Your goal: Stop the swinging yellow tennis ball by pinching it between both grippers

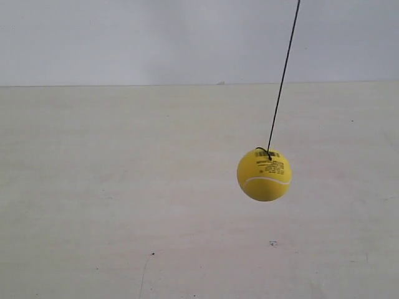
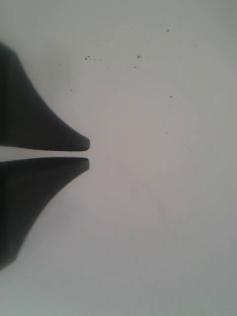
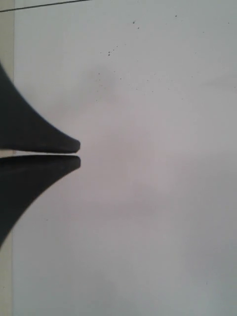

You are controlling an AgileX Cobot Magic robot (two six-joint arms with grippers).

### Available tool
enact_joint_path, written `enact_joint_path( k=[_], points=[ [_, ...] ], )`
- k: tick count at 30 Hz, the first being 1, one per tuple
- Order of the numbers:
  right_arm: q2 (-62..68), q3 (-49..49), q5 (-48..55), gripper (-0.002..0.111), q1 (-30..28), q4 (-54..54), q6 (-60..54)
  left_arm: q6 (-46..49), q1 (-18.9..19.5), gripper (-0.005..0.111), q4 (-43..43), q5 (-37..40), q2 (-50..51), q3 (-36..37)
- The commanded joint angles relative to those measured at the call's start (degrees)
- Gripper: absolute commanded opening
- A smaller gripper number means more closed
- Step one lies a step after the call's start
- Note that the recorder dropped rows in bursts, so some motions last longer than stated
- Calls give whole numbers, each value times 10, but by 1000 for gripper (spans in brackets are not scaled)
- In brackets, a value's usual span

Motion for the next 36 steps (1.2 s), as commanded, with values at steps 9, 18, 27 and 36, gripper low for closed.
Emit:
enact_joint_path(
  k=[9,18,27,36],
  points=[
    [-4,-1,-4,0,1,-2,-2,-1,1,5,-5,3,-2,100],
    [-4,-1,-4,0,1,-2,-2,-1,1,5,-5,82,-2,136],
    [-4,-1,-3,0,1,-2,-2,-1,1,5,88,272,-2,136],
    [-4,-1,-3,0,1,-2,-2,-1,1,5,88,279,-2,136]
  ],
)
